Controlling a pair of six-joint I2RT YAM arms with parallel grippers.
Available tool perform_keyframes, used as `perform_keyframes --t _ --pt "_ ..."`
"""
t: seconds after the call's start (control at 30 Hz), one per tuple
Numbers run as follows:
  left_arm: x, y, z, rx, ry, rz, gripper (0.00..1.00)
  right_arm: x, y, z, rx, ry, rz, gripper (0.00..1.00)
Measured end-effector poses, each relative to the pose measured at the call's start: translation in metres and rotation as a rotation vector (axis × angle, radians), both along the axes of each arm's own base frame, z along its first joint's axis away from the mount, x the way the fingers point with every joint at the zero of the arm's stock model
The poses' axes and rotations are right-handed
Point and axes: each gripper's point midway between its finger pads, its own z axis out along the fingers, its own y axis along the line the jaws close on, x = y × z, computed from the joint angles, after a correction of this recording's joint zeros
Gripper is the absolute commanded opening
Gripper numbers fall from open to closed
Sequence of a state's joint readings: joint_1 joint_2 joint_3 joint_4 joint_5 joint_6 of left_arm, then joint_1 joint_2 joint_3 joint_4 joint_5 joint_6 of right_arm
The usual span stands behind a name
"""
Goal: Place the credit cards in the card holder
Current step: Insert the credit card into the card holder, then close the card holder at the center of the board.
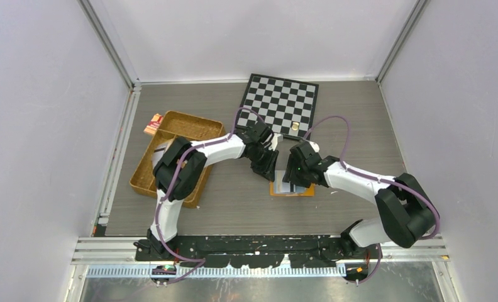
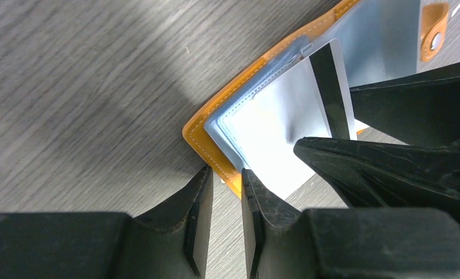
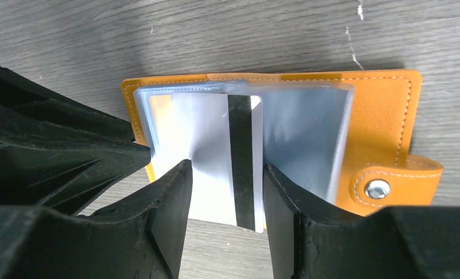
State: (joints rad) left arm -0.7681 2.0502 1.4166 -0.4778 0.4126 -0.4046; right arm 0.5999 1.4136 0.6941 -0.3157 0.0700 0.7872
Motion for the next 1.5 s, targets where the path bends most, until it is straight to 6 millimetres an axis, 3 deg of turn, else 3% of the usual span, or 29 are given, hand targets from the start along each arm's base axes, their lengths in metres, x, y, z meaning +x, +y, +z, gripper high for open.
perform_keyframes --t 0.23,0.6,0.87,1.1,1.23,1.37,1.43,1.5 --pt "-0.006 -0.003 0.0 -0.003 0.006 -0.016 0.26 0.002 -0.007 0.016 -0.014 -0.053 -0.008 0.55" --pt "-0.008 -0.004 0.0 -0.008 0.015 -0.02 0.26 0.004 0.0 0.004 -0.009 -0.033 0.035 0.45" --pt "-0.009 -0.003 0.0 -0.014 0.028 -0.022 0.26 0.005 0.01 0.007 0.018 -0.055 0.116 0.42" --pt "-0.008 -0.002 0.0 -0.014 0.028 -0.02 0.28 0.002 0.011 0.009 0.01 -0.056 0.173 0.55" --pt "-0.005 0.0 0.0 -0.016 0.028 -0.013 0.31 0.0 0.011 0.035 0.024 -0.089 0.188 0.67" --pt "-0.005 0.0 0.001 -0.022 0.03 -0.012 0.34 0.009 0.002 0.08 0.03 -0.183 0.158 0.7" --pt "-0.005 0.0 0.001 -0.025 0.032 -0.013 0.35 0.016 -0.012 0.094 0.027 -0.212 0.113 0.7" --pt "-0.005 -0.001 0.002 -0.028 0.034 -0.013 0.35 0.023 -0.035 0.095 0.012 -0.203 0.042 0.7"
